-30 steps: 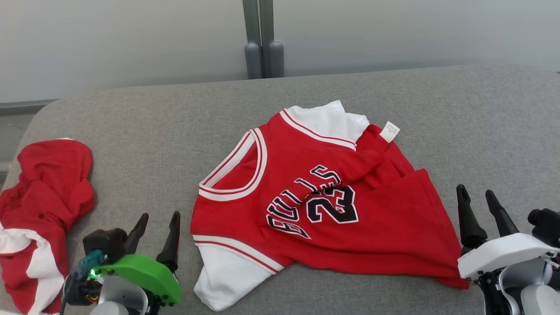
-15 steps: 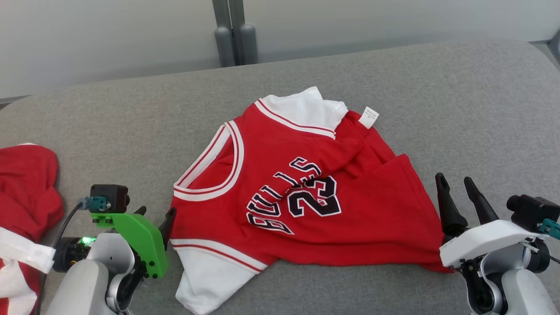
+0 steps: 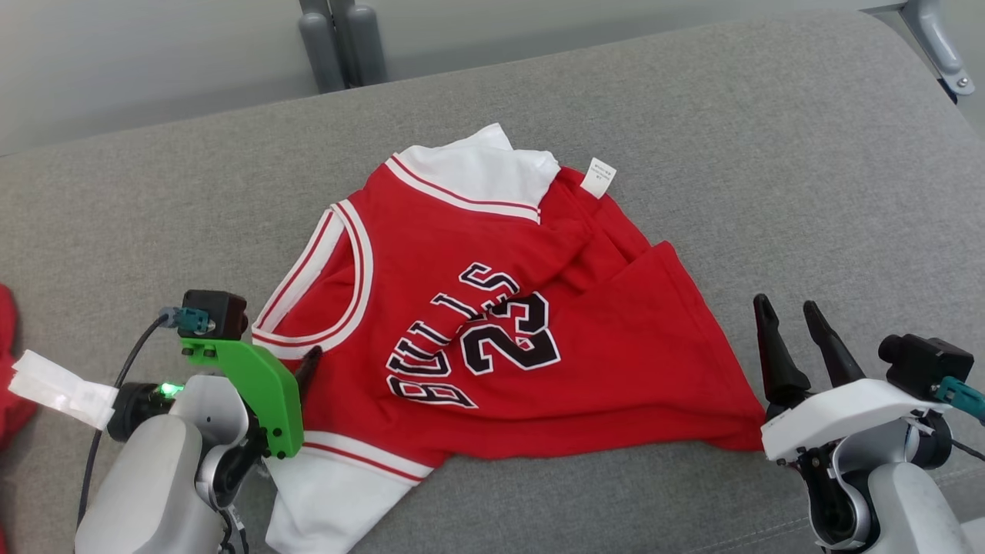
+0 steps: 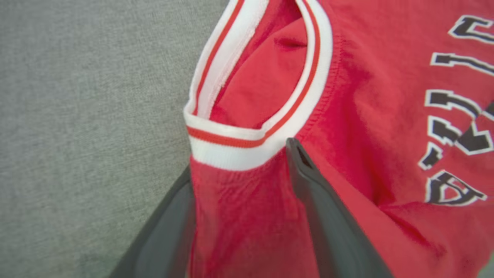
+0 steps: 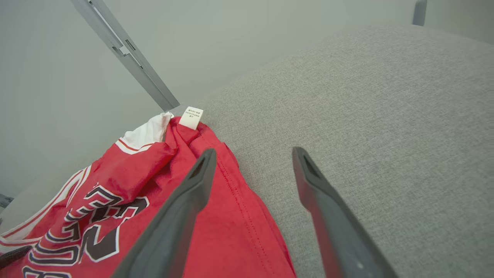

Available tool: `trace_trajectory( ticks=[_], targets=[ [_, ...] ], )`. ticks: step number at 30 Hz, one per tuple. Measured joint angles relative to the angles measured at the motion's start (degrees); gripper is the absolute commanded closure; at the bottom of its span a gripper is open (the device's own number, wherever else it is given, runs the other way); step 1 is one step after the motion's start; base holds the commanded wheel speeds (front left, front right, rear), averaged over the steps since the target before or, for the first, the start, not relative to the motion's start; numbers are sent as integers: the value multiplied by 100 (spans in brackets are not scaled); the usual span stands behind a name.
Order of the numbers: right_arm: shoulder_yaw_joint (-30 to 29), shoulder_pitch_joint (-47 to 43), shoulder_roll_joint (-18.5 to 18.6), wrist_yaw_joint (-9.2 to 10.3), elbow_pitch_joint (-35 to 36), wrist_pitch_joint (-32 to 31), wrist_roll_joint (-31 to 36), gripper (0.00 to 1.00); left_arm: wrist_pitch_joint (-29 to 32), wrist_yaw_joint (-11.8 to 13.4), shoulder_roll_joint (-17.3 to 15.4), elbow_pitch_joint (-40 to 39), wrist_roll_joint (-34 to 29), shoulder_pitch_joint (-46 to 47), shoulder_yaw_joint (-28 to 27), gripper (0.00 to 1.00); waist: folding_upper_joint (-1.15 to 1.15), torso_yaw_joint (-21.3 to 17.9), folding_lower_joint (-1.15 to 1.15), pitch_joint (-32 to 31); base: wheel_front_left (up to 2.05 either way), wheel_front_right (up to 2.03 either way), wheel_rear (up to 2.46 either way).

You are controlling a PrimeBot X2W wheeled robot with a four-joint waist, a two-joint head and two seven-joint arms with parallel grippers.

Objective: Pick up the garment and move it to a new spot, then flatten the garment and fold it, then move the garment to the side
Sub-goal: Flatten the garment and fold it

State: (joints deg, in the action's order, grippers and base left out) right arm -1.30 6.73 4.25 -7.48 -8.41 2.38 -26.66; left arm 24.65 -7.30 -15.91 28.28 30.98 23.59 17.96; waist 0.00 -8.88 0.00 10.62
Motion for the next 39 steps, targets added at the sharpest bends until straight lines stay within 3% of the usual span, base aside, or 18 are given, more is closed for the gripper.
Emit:
trace_trajectory(
  ticks=[7, 14, 21, 22, 23, 31, 39],
  targets=[
    [-4, -4, 5, 0, -65, 26, -3, 0, -584, 5, 15, 52, 92, 181, -40, 100, 0, 9, 0, -30, 0, 0, 0],
    [29, 5, 45, 0, -58, 22, -2, 0, -1742, 489, 81, 407, -44, 478, -398, 100, 0, 120, 0, -52, 0, 0, 0],
    [47, 57, 115, 0, -22, -41, 15, 0, -2576, 624, 91, 1378, -192, 822, -525, 100, 0, 153, 0, -28, 0, 0, 0],
    [49, 57, 124, 0, -14, -63, 16, 0, -2604, 597, 100, 1549, -192, 876, -516, 69, 0, 152, 0, -30, 0, 0, 0],
    [52, 57, 130, 0, -8, -73, 19, 0, -2635, 573, 110, 1677, -192, 905, -503, 3, 0, 151, 0, -33, 0, 0, 0],
    [44, 29, 122, 0, 16, -85, 48, 0, -3086, 315, 197, 2335, -165, 1110, -460, 0, 0, 225, 0, -123, 0, 0, 0],
    [41, -85, 70, 0, 0, 34, 40, 0, -3763, 144, -129, 1833, -124, 931, -536, 0, 0, 382, 0, -306, 0, 0, 0]
  ],
)
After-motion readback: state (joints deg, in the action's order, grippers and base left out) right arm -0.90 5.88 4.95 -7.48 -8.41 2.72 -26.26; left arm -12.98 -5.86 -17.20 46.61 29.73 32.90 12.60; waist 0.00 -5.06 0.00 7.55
